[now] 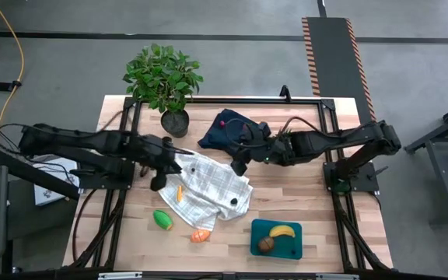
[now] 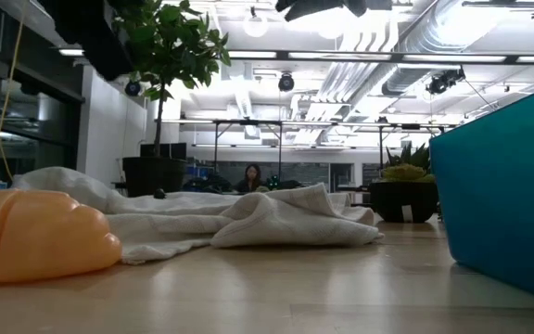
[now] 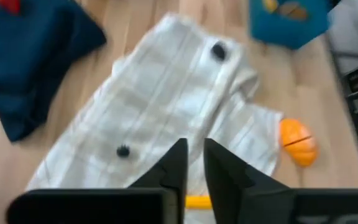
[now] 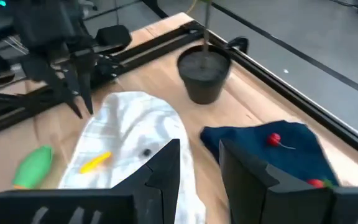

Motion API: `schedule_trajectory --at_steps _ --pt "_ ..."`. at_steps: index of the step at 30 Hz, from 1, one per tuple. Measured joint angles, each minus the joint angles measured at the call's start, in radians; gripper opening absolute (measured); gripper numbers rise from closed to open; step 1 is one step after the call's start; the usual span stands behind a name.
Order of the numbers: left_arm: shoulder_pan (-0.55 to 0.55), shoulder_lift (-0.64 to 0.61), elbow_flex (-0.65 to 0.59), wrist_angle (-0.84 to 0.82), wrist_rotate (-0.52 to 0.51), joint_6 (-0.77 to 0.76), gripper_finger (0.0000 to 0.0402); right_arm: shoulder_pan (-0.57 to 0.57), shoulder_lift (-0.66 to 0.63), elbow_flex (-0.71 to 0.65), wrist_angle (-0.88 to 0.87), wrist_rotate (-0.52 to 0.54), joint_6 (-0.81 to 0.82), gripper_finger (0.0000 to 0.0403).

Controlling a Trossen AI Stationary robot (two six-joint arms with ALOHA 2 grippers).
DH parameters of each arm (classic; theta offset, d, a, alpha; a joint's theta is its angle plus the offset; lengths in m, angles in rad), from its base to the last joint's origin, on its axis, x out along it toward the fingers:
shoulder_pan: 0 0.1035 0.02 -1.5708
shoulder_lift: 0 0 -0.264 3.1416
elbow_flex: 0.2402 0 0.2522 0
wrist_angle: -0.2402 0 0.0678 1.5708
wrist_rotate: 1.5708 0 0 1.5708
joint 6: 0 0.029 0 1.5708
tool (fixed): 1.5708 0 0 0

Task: Pick and placing Produce into tupperware
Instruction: Put the blueberry into the bin

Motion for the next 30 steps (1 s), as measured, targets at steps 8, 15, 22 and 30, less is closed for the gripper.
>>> schedule_trajectory --at_steps 8,15,22,30 --pt "0.0 0.143 0.001 0.048 -0.071 -0.03 0.014 -0.03 -0.085 0.0 -0.141 0.015 -0.041 0.0103" --pt "0.0 0.251 0.001 0.052 -0.108 -0.029 0.0164 -0.022 -0.124 0.0 -0.239 0.015 -0.018 0.0103" --pt "0.0 0.345 0.0 0.061 -0.14 0.025 0.0143 0.016 -0.124 0.0 -0.235 0.015 0.008 0.0103" --pt "0.001 0.37 0.0 0.087 -0.226 0.073 0.0118 0.045 -0.124 0.0 -0.251 0.06 0.071 0.0103"
